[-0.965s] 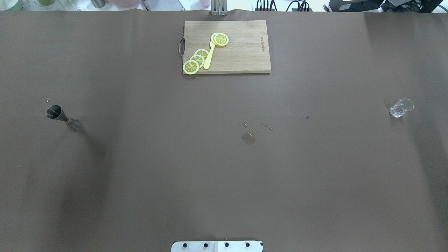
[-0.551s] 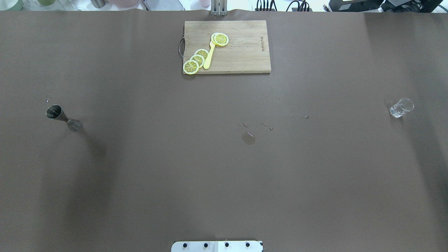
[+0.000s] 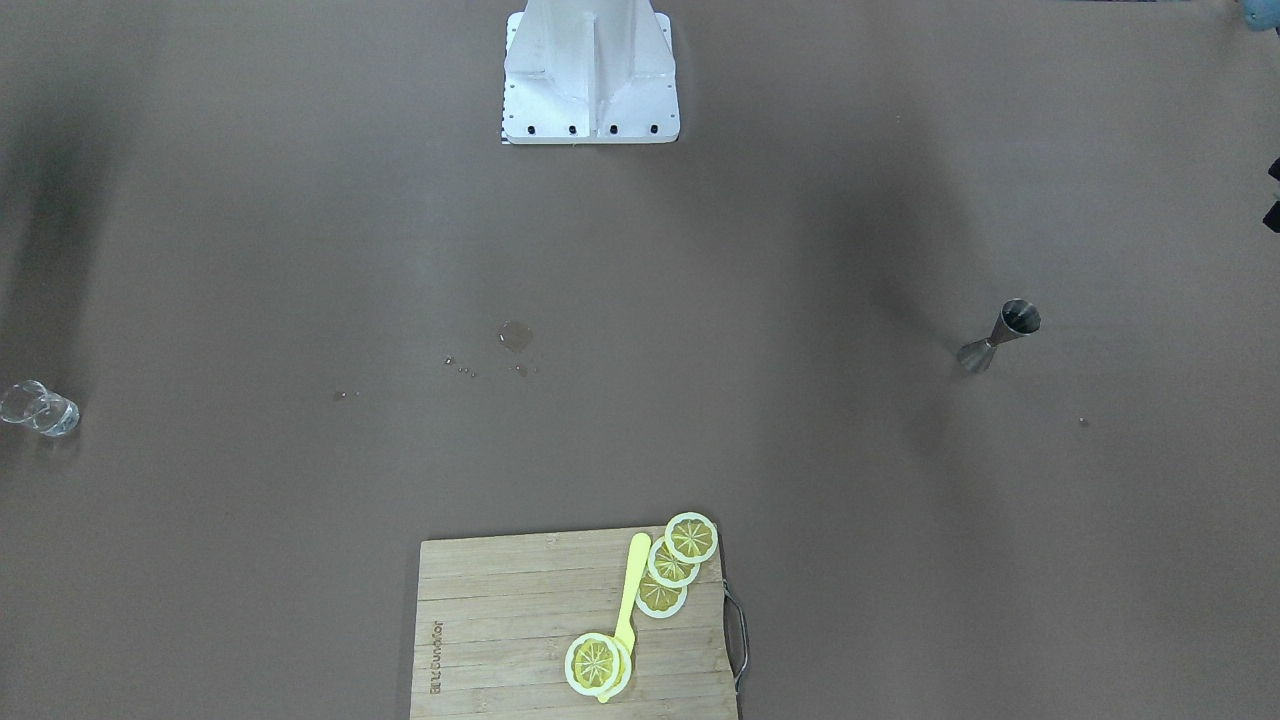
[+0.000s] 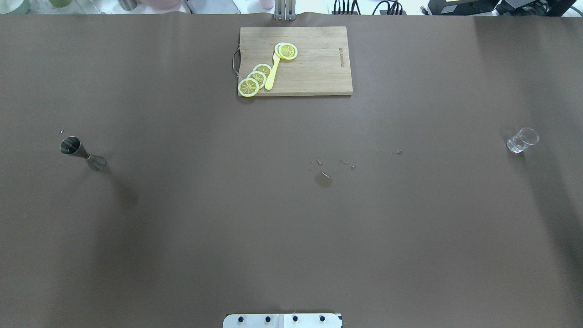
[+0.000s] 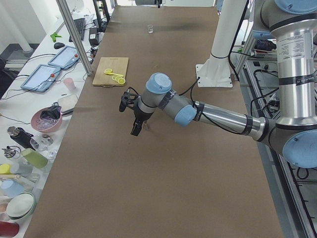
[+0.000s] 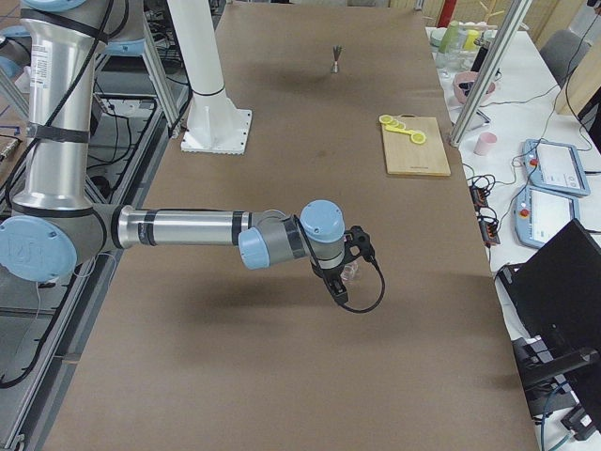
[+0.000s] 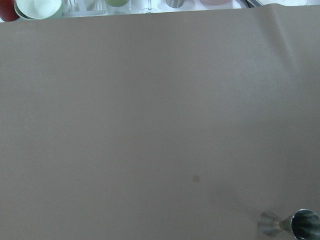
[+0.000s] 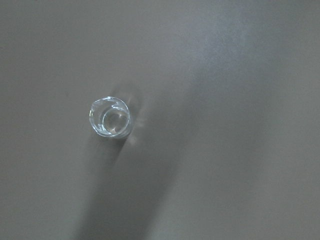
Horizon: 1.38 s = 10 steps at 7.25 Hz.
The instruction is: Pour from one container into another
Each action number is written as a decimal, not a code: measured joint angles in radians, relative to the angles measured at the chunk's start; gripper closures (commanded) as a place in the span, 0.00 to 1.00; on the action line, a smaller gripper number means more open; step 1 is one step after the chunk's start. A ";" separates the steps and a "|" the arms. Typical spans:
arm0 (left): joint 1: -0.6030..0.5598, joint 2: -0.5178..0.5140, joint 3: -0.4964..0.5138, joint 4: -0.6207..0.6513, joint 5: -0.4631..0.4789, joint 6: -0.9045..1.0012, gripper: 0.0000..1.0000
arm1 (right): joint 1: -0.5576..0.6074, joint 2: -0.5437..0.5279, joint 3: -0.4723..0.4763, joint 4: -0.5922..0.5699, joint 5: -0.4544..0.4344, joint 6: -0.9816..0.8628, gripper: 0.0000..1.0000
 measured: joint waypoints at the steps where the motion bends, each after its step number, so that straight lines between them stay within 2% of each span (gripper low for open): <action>1: 0.047 0.016 -0.023 -0.049 0.054 -0.057 0.03 | -0.011 0.005 -0.004 0.024 0.011 -0.018 0.00; 6: 0.300 0.090 -0.059 -0.336 0.420 -0.255 0.03 | -0.145 0.008 -0.037 0.246 0.037 -0.063 0.00; 10: 0.494 0.138 -0.055 -0.549 0.699 -0.329 0.03 | -0.152 0.055 -0.228 0.460 0.089 -0.115 0.00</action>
